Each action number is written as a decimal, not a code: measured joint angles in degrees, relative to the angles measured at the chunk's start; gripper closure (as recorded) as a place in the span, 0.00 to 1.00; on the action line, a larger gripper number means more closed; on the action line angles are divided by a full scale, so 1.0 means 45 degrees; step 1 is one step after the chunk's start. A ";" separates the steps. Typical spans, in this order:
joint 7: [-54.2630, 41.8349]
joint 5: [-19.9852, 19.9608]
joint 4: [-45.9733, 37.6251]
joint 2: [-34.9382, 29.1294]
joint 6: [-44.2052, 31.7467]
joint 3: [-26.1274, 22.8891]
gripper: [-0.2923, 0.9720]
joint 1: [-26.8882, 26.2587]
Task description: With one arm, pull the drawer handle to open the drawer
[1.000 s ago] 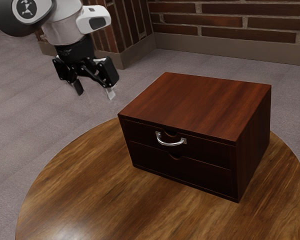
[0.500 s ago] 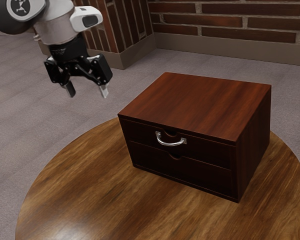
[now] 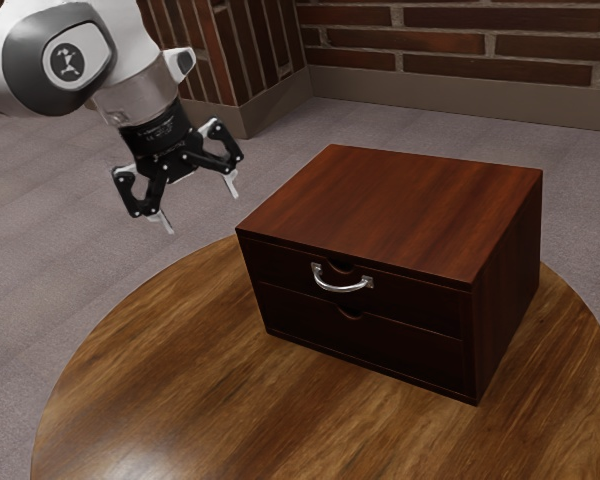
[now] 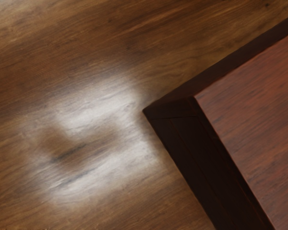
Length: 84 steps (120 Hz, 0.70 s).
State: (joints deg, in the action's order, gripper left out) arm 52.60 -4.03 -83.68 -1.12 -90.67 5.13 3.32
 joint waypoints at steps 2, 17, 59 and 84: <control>0.0193 0.0010 -0.0130 -0.0030 -0.0120 0.0001 0.23 -0.0017; 0.1505 0.0051 -0.0865 -0.0166 -0.1104 -0.0006 0.23 -0.0661; 0.4562 0.0105 -0.3140 -0.0915 -0.3440 -0.0006 0.23 -0.3821; 0.5752 0.0121 -0.4128 -0.1321 -0.4583 -0.0008 0.23 -0.3403</control>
State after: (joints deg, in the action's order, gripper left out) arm 78.49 -3.49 -102.26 -7.06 -111.29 5.10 -11.99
